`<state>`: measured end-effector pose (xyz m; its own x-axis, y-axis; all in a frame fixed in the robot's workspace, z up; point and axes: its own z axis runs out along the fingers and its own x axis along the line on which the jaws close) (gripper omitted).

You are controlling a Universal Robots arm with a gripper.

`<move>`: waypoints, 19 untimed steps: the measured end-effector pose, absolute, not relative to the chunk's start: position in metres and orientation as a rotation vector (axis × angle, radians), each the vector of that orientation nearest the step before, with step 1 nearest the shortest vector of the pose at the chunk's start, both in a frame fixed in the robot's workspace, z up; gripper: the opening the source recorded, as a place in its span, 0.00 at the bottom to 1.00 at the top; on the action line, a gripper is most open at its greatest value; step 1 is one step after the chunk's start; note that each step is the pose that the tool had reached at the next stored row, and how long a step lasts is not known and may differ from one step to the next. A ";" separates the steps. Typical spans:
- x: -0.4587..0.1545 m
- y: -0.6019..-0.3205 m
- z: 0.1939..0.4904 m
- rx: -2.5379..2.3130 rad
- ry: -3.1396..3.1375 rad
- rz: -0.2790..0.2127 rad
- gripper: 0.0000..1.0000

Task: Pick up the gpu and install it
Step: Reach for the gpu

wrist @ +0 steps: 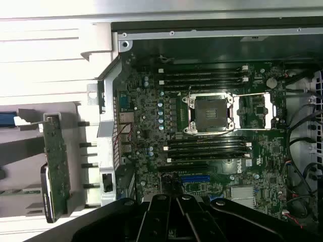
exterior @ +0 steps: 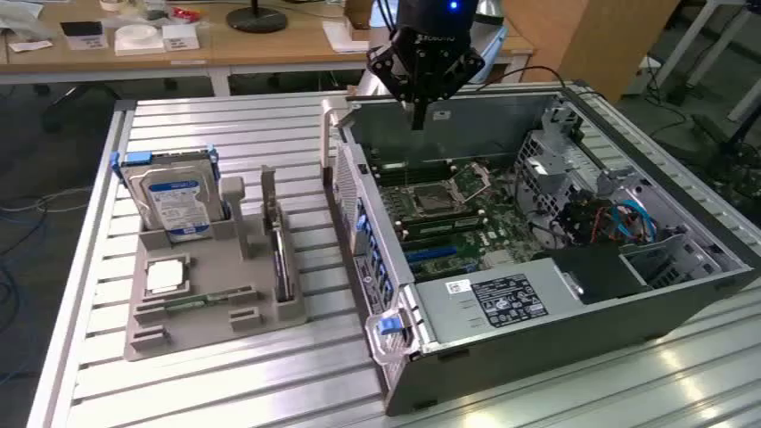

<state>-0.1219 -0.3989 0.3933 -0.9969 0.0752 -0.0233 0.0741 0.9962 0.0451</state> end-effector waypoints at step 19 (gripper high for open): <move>-0.133 -0.399 0.393 0.117 3.114 0.069 0.11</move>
<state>-0.1330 -0.3989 0.3933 -0.9969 0.0752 -0.0233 0.0741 0.9962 0.0451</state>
